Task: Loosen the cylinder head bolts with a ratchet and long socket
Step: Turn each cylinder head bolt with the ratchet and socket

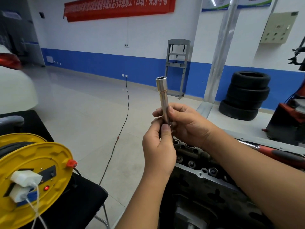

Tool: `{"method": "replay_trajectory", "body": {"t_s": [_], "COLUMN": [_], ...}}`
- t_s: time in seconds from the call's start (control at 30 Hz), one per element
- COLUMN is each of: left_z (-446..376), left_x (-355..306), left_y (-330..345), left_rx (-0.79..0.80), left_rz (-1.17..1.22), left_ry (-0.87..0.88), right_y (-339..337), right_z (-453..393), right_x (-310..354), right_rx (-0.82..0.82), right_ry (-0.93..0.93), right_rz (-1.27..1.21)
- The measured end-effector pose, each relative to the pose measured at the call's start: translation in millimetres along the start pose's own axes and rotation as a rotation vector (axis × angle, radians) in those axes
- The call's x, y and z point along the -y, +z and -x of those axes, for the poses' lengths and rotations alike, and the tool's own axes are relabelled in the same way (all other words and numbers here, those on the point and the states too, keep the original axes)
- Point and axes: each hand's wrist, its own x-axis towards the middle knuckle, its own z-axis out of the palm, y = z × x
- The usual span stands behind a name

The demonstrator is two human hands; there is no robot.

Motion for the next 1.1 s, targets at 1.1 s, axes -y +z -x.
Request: {"method": "replay_trajectory", "body": {"t_s": [1.1], "left_z": [-6], "left_x": [5], "left_y": [6], "left_rx": [-0.163], "left_rz": [-0.104], "left_ry": [0.013], "right_y": [11], "right_z": [6], "right_x": [5], "right_rx": [0.008], "right_ry": [-0.080], "right_rz": [-0.074]}}
